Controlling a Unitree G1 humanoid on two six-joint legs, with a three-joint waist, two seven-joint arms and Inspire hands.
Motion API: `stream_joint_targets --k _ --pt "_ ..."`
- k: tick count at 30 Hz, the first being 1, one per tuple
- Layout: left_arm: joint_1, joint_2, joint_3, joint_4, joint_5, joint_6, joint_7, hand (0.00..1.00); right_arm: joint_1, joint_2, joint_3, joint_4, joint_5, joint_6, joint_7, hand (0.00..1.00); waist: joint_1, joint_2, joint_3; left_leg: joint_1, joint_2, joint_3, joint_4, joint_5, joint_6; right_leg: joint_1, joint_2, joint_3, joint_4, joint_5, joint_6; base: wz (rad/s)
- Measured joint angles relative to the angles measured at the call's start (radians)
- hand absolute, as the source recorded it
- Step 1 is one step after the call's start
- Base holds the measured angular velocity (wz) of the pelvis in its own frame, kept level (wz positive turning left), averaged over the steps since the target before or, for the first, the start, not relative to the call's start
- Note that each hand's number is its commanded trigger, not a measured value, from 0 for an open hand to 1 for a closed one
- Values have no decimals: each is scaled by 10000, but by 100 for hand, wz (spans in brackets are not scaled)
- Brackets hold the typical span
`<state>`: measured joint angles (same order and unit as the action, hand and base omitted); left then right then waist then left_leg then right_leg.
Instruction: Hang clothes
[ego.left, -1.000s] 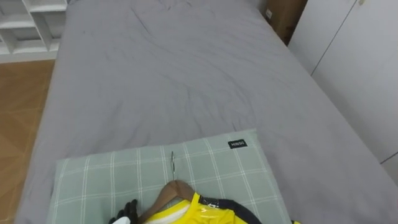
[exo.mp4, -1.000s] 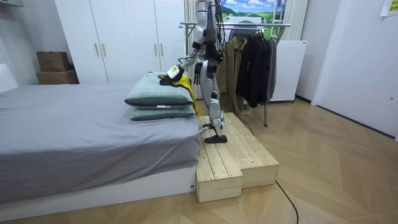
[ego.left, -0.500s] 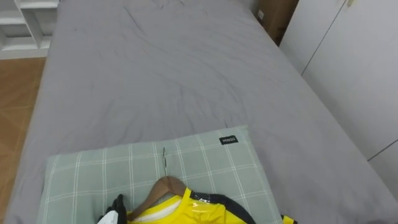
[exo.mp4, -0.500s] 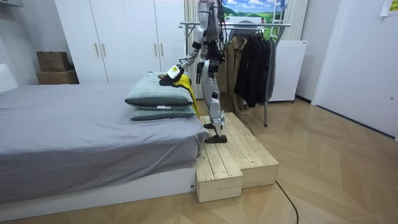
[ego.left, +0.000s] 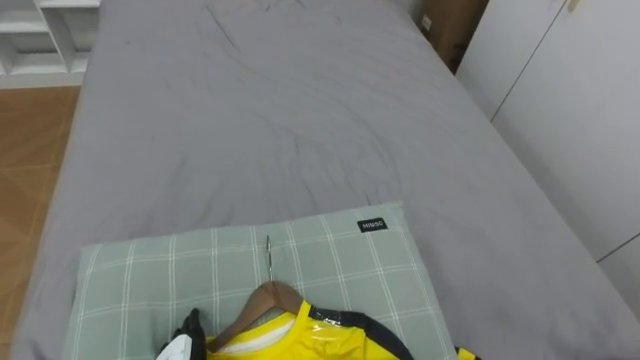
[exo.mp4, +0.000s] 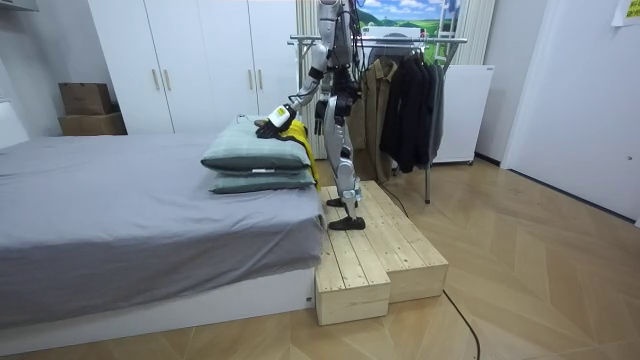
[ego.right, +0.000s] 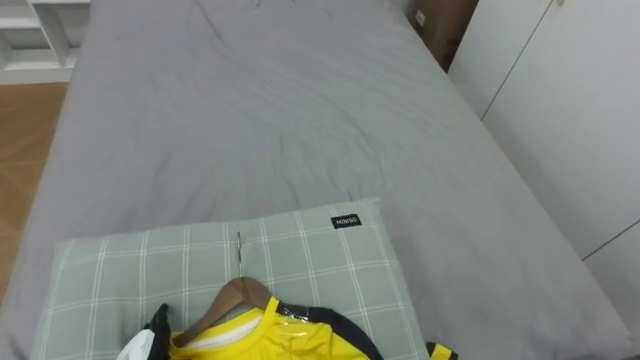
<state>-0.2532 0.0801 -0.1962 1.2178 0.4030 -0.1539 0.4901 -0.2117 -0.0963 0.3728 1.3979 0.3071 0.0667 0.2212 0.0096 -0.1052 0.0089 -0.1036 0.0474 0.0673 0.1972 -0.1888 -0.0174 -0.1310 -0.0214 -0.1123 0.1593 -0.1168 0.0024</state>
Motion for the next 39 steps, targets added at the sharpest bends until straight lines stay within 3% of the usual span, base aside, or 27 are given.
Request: stream_joint_targets --k 6,10,20,27,39 --pt "-203 224 743 -1 -80 1 219 100 -3 0 -1 2 17 7 -2 0 2 1 1 47 1 0 -3 0 0 86 1 -2 -5 1 -2 0" --pt "-221 324 759 0 -188 16 302 100 -25 13 1 -6 13 9 3 0 8 -5 4 40 -2 0 -31 -1 -1 84 1 -9 -21 1 -1 0" --pt "-173 312 772 25 -199 391 398 100 -26 59 1 0 8 0 -9 0 10 3 6 80 2 -3 -104 -1 -1 68 7 -13 -68 2 -2 0" --pt "12 224 787 34 -1174 399 151 100 -28 101 7 0 20 -22 -4 0 9 22 21 99 3 -3 -166 -1 -1 71 3 -40 -87 2 -2 0" --pt "69 230 771 34 -1194 399 5 100 -28 134 1 -1 20 -22 -1 0 7 29 26 77 1 -2 -139 0 -1 74 5 -39 -86 1 -2 0"
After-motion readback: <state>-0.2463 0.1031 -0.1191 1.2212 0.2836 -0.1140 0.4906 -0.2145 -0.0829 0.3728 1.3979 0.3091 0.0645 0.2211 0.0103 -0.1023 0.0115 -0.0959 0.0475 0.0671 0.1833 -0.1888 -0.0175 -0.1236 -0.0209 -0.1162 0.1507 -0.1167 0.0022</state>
